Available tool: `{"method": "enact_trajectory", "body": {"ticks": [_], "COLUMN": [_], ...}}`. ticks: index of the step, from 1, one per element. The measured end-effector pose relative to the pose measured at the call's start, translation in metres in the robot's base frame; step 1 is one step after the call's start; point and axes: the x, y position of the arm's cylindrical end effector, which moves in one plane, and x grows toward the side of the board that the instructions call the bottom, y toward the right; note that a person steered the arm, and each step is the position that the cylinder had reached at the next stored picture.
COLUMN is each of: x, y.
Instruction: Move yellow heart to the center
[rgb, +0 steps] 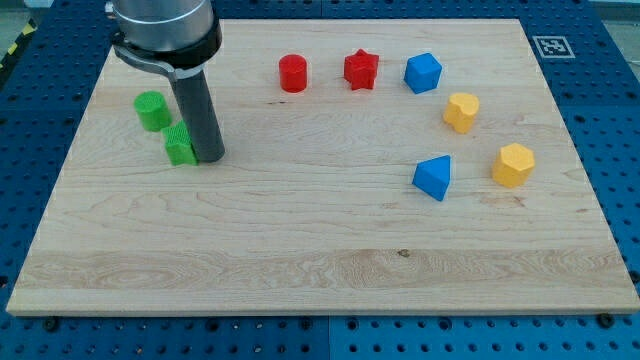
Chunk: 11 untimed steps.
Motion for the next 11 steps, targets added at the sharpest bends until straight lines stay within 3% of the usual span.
{"method": "enact_trajectory", "body": {"ticks": [3, 9, 11], "x": [-0.015, -0.014, -0.063], "y": [-0.003, 0.376, 0.376]}}
